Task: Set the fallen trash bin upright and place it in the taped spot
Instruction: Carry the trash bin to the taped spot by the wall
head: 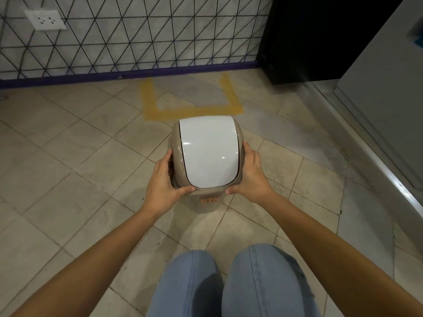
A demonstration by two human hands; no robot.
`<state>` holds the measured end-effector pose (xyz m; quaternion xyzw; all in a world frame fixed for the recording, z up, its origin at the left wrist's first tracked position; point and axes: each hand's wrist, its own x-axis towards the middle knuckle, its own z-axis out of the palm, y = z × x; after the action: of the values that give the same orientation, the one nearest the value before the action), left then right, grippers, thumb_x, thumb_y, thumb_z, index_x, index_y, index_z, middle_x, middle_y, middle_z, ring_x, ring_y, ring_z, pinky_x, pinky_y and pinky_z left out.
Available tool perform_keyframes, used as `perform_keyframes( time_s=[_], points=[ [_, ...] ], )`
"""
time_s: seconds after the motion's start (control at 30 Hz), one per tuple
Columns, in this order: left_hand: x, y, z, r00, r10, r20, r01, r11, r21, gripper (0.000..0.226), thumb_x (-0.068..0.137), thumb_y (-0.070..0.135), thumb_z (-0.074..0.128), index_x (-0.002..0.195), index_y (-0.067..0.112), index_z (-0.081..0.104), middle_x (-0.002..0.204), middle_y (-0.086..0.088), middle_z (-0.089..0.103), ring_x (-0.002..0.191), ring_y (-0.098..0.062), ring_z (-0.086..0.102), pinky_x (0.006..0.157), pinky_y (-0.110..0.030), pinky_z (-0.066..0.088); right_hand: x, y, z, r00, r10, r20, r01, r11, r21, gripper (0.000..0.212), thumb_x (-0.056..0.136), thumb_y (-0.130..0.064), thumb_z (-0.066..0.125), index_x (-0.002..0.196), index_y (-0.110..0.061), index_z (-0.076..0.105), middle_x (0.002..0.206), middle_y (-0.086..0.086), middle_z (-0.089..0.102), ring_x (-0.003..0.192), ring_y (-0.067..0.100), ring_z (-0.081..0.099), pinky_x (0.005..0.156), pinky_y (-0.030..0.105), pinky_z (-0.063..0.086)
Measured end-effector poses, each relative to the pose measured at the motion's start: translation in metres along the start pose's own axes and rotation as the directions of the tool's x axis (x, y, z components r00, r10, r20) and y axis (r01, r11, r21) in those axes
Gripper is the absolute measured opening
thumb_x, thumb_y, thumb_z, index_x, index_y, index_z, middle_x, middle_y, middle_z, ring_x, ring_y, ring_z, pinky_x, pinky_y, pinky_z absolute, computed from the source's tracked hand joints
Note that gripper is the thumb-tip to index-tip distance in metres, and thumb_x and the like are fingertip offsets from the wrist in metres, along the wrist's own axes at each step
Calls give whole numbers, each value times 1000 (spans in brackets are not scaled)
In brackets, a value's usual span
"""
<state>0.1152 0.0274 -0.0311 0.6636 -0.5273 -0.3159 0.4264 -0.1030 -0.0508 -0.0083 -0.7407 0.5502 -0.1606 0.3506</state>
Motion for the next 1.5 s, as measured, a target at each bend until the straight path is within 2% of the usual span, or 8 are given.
perform_keyframes(
  time_s=[0.27,0.43,0.63,0.83,0.93,1.03,1.33,1.5],
  points=[
    [32,-2,4,998,-36,-44,33,998,-48,118,50,27,90,146,24,22,143,8,35,124,-2,39,99,-20,37,40,2,-5,1000,-26,12,26,1000,13,145,46,-14,93,148,-19,-9,150,9,13,141,24,17,113,39,27],
    [55,-3,7,998,-44,-50,40,997,-71,115,51,20,90,145,21,24,138,12,38,126,-7,41,102,-26,37,66,2,-9,1000,-28,10,27,999,16,145,44,-15,93,149,-22,-7,148,9,15,140,25,19,110,41,32],
    [89,4,6,997,-78,16,79,995,-66,126,46,16,92,147,15,18,148,1,36,133,-11,38,106,-28,38,95,0,-17,999,-31,35,31,1000,5,144,48,-13,92,148,-22,-11,147,9,16,139,26,20,108,42,32],
    [112,6,8,995,-97,18,98,994,-55,128,47,8,91,148,11,13,151,-3,29,137,-14,32,112,-41,32,120,-1,-25,998,-39,51,40,999,-4,145,48,-14,92,148,-22,-12,146,10,17,137,25,21,107,37,31],
    [124,2,7,995,-97,8,98,993,-64,128,48,8,91,148,13,12,150,-3,30,136,-14,34,112,-36,32,135,-2,-26,997,-44,59,44,999,-4,145,48,-13,92,148,-23,-14,148,9,16,138,26,19,109,38,29],
    [141,-3,5,996,-90,7,90,994,-66,128,49,10,90,149,15,10,146,5,30,133,-11,36,105,-16,32,154,-5,-26,998,-41,55,41,999,1,145,48,-13,92,148,-24,-14,148,8,16,139,26,19,110,39,29],
    [179,0,-4,996,-81,28,81,996,-30,128,50,14,90,149,19,8,150,-2,31,136,-15,33,112,-39,32,197,-18,-30,998,5,67,-6,1000,11,141,52,-7,90,148,-18,-13,149,11,15,140,28,16,112,40,26],
    [187,-1,-9,993,-110,34,110,994,10,126,54,13,88,149,19,5,152,-1,28,135,-13,32,108,-27,30,211,-24,-33,994,24,103,-24,1000,3,136,56,-8,88,148,-14,-11,151,12,11,143,28,13,112,36,22]
  ],
)
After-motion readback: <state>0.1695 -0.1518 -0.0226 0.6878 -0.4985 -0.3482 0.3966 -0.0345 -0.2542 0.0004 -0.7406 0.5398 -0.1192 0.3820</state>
